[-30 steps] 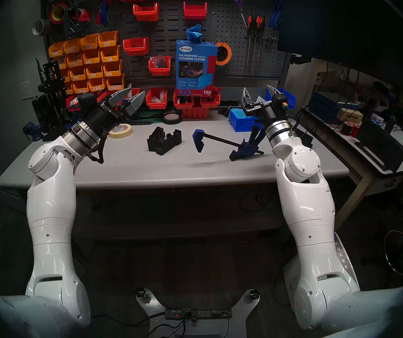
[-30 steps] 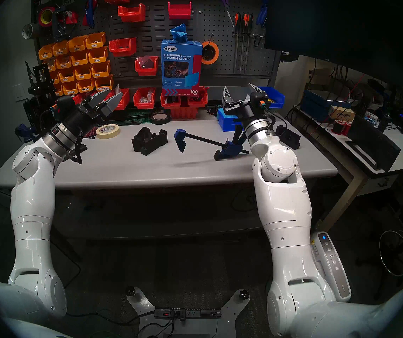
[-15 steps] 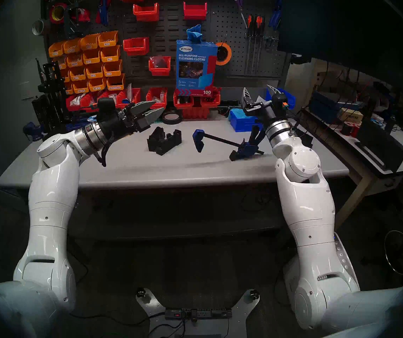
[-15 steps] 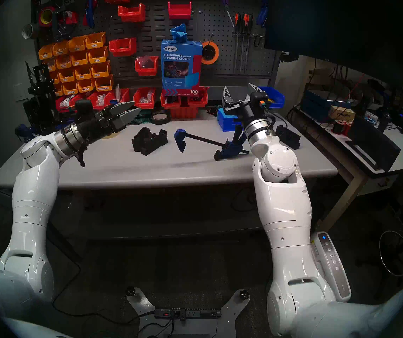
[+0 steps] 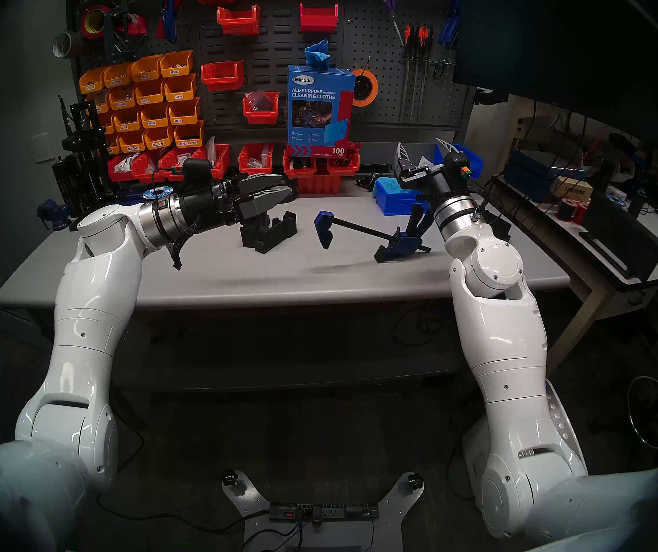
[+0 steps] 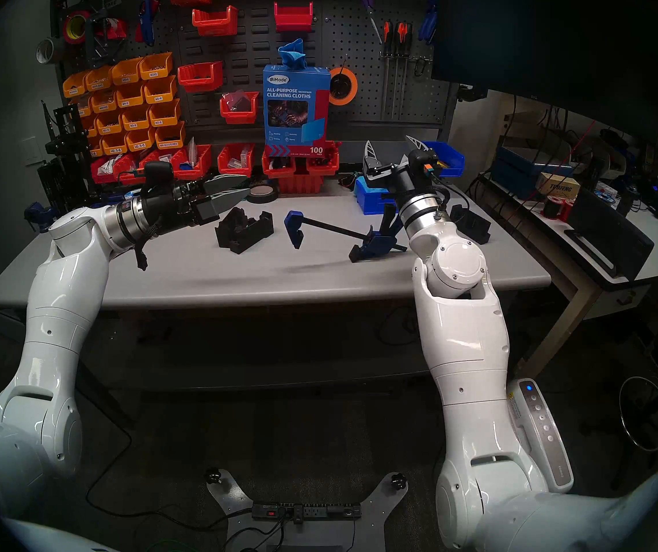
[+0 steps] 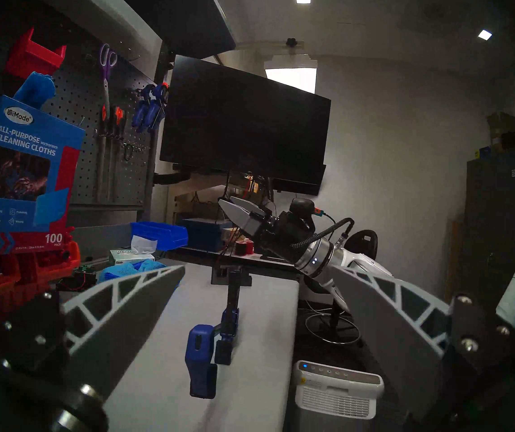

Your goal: Clamp the two 3D printed pieces together with the clamp

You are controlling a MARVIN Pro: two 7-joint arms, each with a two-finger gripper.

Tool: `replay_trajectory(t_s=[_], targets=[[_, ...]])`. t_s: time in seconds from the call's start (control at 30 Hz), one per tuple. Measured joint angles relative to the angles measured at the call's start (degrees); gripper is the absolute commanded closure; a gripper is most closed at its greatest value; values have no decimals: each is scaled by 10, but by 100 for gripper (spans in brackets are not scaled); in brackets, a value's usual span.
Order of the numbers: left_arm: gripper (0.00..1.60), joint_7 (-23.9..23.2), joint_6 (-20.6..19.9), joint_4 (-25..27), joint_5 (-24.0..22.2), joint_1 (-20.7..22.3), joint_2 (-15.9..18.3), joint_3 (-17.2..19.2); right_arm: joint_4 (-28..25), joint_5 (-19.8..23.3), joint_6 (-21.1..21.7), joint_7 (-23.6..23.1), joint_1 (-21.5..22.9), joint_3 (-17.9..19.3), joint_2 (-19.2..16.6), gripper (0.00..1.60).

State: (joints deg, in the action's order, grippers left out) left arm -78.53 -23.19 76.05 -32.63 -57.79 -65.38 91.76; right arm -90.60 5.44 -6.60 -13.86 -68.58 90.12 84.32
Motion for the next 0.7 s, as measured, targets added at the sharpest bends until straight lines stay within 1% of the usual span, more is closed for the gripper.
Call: replay_trajectory(t_s=[0.33, 0.7], targets=[[0, -23, -10, -26, 4, 27, -6, -43, -1, 0, 0, 0, 0, 0, 0, 0], [0, -21, -15, -49, 9, 44, -20, -81, -1, 0, 0, 0, 0, 0, 0, 0]])
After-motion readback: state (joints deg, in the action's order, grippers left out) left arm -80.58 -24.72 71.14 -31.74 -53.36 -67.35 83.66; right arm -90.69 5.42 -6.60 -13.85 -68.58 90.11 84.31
